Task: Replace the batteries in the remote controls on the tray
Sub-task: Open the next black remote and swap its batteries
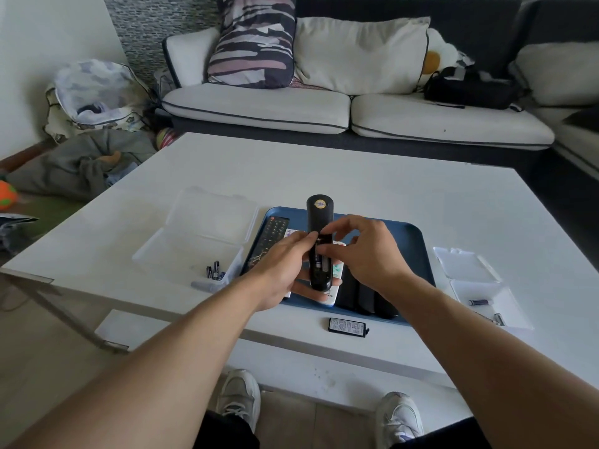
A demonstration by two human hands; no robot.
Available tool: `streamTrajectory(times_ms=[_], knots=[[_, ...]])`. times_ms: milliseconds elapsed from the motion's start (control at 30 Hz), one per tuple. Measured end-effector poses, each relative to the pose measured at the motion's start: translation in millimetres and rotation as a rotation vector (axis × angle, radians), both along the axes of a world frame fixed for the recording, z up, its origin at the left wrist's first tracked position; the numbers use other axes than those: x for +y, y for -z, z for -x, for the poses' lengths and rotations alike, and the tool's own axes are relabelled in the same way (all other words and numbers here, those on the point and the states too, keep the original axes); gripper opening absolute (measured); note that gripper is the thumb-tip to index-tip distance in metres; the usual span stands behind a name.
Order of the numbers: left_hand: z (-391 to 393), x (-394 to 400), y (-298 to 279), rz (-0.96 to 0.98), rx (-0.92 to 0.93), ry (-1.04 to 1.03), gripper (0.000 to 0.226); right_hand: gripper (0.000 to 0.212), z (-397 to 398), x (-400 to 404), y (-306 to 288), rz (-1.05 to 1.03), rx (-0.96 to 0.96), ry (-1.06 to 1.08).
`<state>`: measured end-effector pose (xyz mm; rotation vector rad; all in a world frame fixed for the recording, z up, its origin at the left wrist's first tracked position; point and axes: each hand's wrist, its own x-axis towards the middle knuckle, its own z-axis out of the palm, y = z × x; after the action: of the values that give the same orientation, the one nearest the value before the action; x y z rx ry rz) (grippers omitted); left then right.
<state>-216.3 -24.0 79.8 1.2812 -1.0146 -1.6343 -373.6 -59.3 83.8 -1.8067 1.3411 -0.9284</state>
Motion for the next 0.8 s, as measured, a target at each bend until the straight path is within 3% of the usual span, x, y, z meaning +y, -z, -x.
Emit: streamTrajectory(times_ms=[300,467,700,800], knots=[[-1.4,-1.1,2.8,0.004,-0.035,0.011,0.022,0.037,5.4,-2.6,0.4,-0.098,0.094,0.046],[-3.2,-4.5,8.8,0.023,-0.027,-0.027,0.026,0.045,11.6,-4.8,-9.6,-0.337,-0.061,0.203],[-6.9,-14.9,18.9,0.033,-0.025,-0.184,0.025,0.065,14.7,-4.4,-1.2,-0.645,-0.172,0.238],[-9.2,-19.2,23.5,0.037,-0.081,-0.216,0.026,0.052,17.6,-8.7,4.7,-0.801,-0.22,0.175]])
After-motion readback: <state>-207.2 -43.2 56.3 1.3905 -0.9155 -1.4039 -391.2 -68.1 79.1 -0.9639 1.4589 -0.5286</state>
